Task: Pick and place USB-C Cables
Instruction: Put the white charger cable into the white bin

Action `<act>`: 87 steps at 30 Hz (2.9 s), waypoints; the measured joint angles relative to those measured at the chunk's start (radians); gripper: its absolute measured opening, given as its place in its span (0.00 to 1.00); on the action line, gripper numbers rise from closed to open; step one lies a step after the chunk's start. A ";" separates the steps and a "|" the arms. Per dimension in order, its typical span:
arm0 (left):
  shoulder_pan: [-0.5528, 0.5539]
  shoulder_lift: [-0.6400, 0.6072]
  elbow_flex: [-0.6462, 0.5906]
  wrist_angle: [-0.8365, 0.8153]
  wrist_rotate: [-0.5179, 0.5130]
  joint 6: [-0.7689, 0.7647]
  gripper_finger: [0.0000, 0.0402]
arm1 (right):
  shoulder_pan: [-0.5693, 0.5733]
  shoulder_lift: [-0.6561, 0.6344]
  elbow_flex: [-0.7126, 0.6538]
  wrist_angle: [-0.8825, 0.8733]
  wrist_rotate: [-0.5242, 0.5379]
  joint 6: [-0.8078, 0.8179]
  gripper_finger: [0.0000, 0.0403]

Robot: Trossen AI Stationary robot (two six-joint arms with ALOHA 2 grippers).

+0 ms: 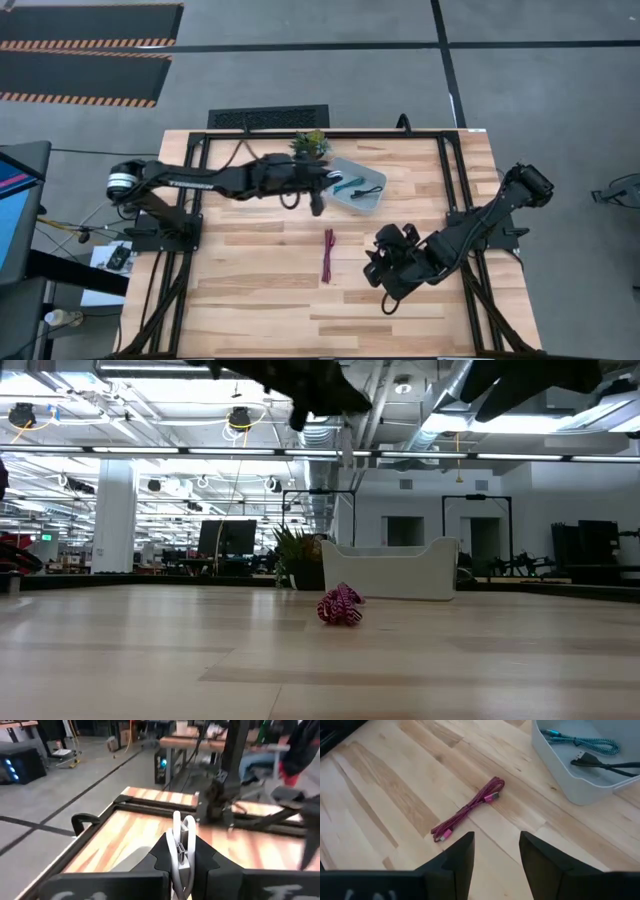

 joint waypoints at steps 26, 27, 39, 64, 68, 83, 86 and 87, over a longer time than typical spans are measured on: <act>0.122 0.395 0.163 -0.003 -0.038 0.095 0.02 | 0.018 0.000 -0.001 -0.005 0.000 0.024 0.41; 0.122 0.395 0.174 -0.019 -0.040 0.093 0.02 | 0.018 0.000 -0.001 -0.005 0.000 0.024 0.40; 0.089 0.391 0.388 -0.377 -0.148 0.259 0.03 | 0.018 0.000 -0.001 -0.005 0.000 0.022 0.40; 0.185 0.679 0.725 -0.701 -0.008 0.345 0.03 | 0.017 0.000 -0.015 -0.018 -0.001 0.014 0.38; 0.163 0.713 0.792 -0.750 -0.070 0.350 0.02 | 0.017 0.000 -0.015 -0.018 -0.001 0.014 0.38; 0.081 0.720 0.951 -0.916 -0.232 0.347 0.01 | 0.022 0.000 -0.015 -0.023 -0.002 0.015 0.38; 0.080 0.732 0.952 -0.915 -0.136 0.296 0.01 | 0.026 0.000 -0.015 -0.023 -0.002 0.015 0.38; 0.083 0.737 0.952 -0.914 -0.130 0.279 0.01 | 0.027 0.000 -0.015 -0.023 -0.002 0.015 0.38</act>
